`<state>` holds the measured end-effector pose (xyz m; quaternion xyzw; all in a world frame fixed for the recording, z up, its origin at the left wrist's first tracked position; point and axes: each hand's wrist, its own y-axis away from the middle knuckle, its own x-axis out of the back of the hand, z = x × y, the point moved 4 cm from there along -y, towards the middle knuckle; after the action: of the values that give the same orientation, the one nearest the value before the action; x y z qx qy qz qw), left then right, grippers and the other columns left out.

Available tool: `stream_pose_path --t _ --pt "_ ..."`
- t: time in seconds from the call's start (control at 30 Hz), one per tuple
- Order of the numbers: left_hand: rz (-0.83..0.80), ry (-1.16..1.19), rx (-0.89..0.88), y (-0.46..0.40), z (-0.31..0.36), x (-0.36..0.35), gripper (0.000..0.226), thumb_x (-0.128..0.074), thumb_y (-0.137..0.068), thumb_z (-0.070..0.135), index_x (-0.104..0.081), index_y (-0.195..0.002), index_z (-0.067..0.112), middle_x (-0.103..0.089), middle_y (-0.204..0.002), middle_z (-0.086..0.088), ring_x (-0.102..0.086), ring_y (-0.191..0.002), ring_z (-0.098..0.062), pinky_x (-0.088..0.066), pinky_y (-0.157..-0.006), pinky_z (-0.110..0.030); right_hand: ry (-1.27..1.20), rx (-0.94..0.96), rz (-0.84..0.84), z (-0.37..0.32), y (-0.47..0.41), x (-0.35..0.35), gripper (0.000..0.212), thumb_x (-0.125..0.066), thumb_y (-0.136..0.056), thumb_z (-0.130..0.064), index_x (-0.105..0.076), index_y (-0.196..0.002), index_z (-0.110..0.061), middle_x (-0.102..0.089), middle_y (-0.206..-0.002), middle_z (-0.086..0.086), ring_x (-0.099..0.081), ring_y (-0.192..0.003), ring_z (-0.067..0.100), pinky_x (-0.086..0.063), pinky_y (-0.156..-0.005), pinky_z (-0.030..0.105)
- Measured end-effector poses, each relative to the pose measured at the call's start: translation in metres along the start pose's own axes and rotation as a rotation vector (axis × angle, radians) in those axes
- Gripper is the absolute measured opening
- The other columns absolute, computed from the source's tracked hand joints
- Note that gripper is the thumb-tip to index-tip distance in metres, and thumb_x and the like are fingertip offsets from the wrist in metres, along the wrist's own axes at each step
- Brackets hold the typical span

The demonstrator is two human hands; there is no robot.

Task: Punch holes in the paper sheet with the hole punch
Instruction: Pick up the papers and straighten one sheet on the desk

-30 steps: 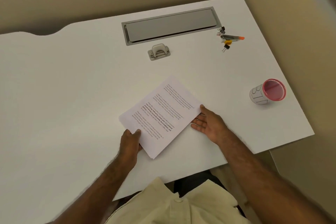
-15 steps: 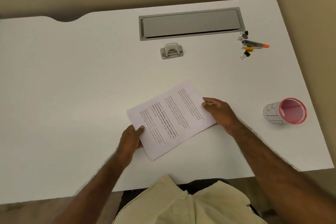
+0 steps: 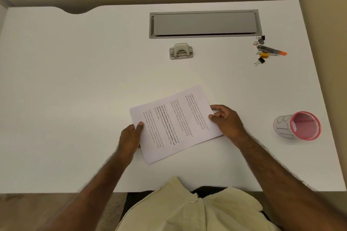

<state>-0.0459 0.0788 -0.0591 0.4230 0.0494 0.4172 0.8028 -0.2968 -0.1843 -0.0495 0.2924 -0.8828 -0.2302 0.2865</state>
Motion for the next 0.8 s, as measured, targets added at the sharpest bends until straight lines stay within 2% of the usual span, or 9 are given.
stream_pose_path --t 0.13,0.23,0.3,0.37,0.47,0.53,0.67,0.8 --pt "0.056 -0.01 -0.084 -0.003 0.005 0.003 0.026 -0.062 -0.107 0.037 -0.066 -0.118 0.014 -0.077 -0.116 -0.007 -0.076 -0.105 -0.029 -0.065 -0.089 -0.054 -0.013 -0.003 -0.034 0.003 -0.002 0.005 0.03 -0.079 -0.093 -0.012 -0.073 -0.121 -0.022 -0.077 -0.097 0.025 -0.069 -0.086 0.021 -0.055 -0.089 0.035" --pt "0.061 0.038 -0.16 -0.009 0.012 0.008 0.033 -0.069 -0.103 0.032 -0.059 -0.133 0.02 -0.077 -0.118 -0.004 -0.076 -0.106 -0.024 -0.066 -0.079 -0.045 -0.023 -0.015 -0.048 0.006 -0.004 0.008 0.031 -0.08 -0.092 -0.012 -0.073 -0.121 -0.022 -0.078 -0.098 0.024 -0.072 -0.091 0.023 -0.055 -0.093 0.036" --pt "0.049 0.009 -0.22 -0.015 0.019 0.012 0.045 -0.072 -0.101 0.03 -0.054 -0.143 0.03 -0.077 -0.115 -0.002 -0.076 -0.1 -0.018 -0.064 -0.071 -0.035 -0.036 -0.02 -0.056 0.007 -0.004 0.01 0.031 -0.08 -0.092 -0.012 -0.073 -0.121 -0.021 -0.078 -0.098 0.023 -0.071 -0.088 0.021 -0.055 -0.087 0.034" --pt "0.033 -0.063 -0.279 -0.022 0.025 0.015 0.053 -0.073 -0.101 0.028 -0.051 -0.149 0.036 -0.074 -0.115 -0.005 -0.073 -0.098 -0.018 -0.065 -0.075 -0.038 -0.049 -0.022 -0.061 0.009 -0.004 0.011 0.031 -0.08 -0.092 -0.012 -0.073 -0.121 -0.021 -0.078 -0.099 0.022 -0.07 -0.083 0.02 -0.055 -0.079 0.03" --pt "0.033 -0.166 -0.344 -0.027 0.031 0.017 0.044 -0.074 -0.1 0.025 -0.062 -0.142 0.034 -0.073 -0.124 -0.008 -0.067 -0.098 -0.018 -0.062 -0.086 -0.045 -0.072 -0.027 -0.063 0.01 -0.005 0.011 0.03 -0.08 -0.092 -0.013 -0.074 -0.12 -0.022 -0.079 -0.099 0.02 -0.07 -0.079 0.017 -0.054 -0.07 0.024" --pt "0.04 -0.216 -0.365 -0.027 0.032 0.018 0.038 -0.075 -0.099 0.023 -0.067 -0.136 0.031 -0.073 -0.129 -0.003 -0.065 -0.098 -0.016 -0.06 -0.091 -0.044 -0.086 -0.032 -0.066 0.011 -0.005 0.011 0.029 -0.081 -0.092 -0.013 -0.074 -0.119 -0.023 -0.08 -0.099 0.018 -0.072 -0.08 0.016 -0.055 -0.072 0.024" --pt "0.052 -0.229 -0.382 -0.027 0.031 0.02 0.034 -0.075 -0.098 0.022 -0.068 -0.132 0.026 -0.074 -0.127 -0.001 -0.067 -0.096 -0.016 -0.059 -0.087 -0.038 -0.112 -0.038 -0.076 0.012 -0.007 0.011 0.027 -0.081 -0.092 -0.016 -0.074 -0.116 -0.024 -0.08 -0.099 0.017 -0.073 -0.078 0.013 -0.053 -0.07 0.023" --pt "0.053 -0.21 -0.395 -0.026 0.03 0.02 0.03 -0.075 -0.098 0.019 -0.07 -0.127 0.024 -0.075 -0.126 0.001 -0.068 -0.099 -0.013 -0.059 -0.092 -0.04 -0.13 -0.038 -0.078 0.014 -0.008 0.011 0.028 -0.083 -0.091 -0.016 -0.075 -0.116 -0.023 -0.078 -0.1 0.022 -0.073 -0.086 0.021 -0.058 -0.087 0.038"
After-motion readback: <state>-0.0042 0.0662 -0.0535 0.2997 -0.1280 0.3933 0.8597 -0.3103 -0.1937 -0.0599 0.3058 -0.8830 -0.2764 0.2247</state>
